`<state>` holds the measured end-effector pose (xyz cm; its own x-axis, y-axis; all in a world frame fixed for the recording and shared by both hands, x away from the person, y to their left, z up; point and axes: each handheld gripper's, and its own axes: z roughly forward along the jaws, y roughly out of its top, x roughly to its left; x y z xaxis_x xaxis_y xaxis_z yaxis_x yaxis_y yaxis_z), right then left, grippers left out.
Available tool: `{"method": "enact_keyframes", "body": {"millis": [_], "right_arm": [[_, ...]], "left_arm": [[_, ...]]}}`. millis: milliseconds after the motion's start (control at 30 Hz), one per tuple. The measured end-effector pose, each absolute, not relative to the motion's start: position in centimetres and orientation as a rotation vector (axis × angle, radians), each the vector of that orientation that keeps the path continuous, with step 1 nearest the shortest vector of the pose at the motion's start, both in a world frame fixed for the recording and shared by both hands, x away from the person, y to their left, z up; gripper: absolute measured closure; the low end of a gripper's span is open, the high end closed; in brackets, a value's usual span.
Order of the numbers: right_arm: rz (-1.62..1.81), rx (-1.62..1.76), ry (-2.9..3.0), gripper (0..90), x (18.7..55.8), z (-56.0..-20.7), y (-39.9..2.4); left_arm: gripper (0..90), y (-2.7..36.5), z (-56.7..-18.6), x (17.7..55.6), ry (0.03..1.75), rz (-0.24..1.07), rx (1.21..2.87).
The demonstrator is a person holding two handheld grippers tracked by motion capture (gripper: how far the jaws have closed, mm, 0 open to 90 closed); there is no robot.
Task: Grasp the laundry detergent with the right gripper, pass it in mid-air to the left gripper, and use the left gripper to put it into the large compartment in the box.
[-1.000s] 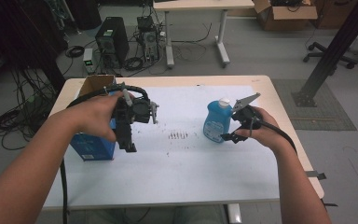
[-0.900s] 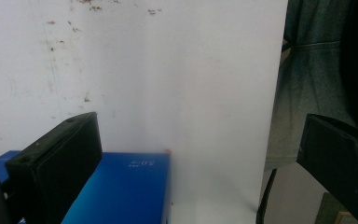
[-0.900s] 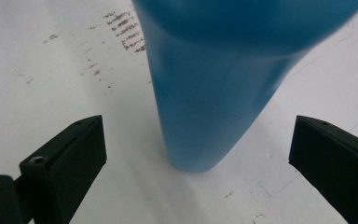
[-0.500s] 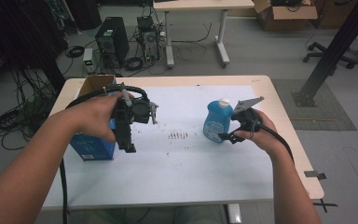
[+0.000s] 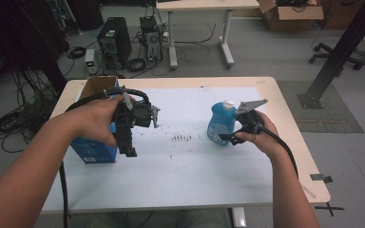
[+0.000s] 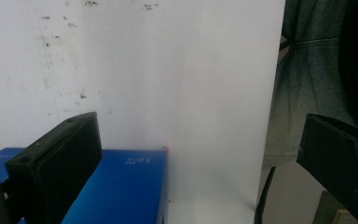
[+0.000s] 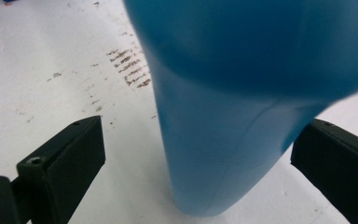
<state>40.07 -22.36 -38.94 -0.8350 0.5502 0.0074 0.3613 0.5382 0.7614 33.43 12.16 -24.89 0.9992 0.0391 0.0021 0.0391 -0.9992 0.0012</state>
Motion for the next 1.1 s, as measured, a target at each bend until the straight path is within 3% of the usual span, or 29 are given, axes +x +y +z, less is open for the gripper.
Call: {"method": "enact_keyframes", "body": {"millis": [633, 1100], "right_arm": [[1.269, 0.806, 2.456, 2.8, 40.6, -40.2, -22.2], [1.293, 0.841, 2.383, 14.7, 40.5, -40.4, -22.1]], "left_arm": [[0.2, 11.8, -24.8, 32.9, 0.047, 0.007, 3.137], [0.2, 11.7, -24.9, 33.0, 0.039, 0.003, 3.132]]}}
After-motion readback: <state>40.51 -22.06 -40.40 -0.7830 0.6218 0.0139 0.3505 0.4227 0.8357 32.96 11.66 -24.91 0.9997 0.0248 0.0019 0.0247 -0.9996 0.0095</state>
